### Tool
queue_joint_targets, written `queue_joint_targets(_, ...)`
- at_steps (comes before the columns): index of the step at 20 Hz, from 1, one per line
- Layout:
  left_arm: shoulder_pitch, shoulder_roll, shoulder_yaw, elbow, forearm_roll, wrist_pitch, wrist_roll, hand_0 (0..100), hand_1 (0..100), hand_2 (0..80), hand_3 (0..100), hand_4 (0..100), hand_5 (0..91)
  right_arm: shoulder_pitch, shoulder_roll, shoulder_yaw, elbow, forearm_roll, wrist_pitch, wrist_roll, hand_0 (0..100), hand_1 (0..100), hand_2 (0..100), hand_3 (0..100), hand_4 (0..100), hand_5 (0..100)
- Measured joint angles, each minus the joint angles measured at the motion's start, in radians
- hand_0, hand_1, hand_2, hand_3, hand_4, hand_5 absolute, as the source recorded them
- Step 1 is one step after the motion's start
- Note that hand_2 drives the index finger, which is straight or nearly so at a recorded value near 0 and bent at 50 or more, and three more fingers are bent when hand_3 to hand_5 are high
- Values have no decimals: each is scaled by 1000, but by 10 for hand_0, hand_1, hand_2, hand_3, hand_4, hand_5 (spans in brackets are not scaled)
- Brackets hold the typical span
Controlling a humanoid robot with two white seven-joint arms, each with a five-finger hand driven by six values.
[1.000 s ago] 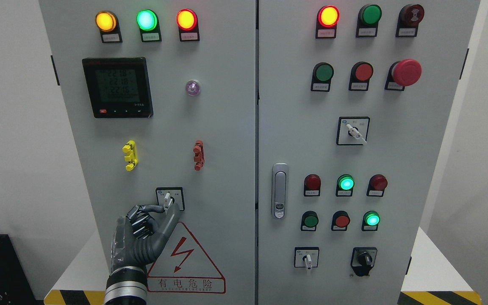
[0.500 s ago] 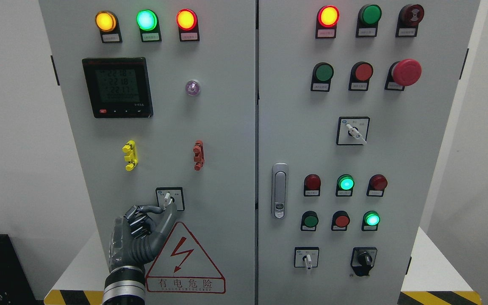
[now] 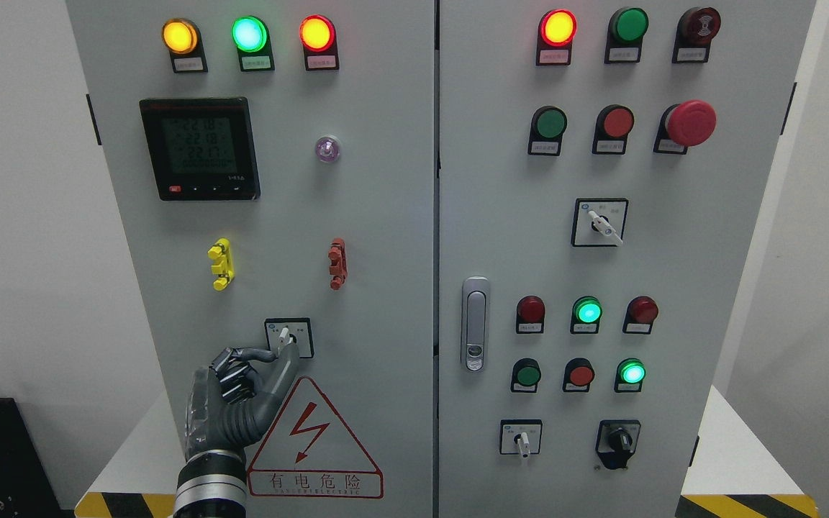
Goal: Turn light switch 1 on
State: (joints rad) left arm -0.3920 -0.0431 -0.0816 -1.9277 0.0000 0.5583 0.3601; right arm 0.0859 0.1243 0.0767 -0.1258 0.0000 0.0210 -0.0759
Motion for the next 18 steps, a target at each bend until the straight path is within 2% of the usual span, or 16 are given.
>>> queue_joint_targets(18,-14,-5,-3,11,0,15,-2,131,660,574,1000,949,877,0,0,0,0,0,0,0,0,0,0,0,0,0)
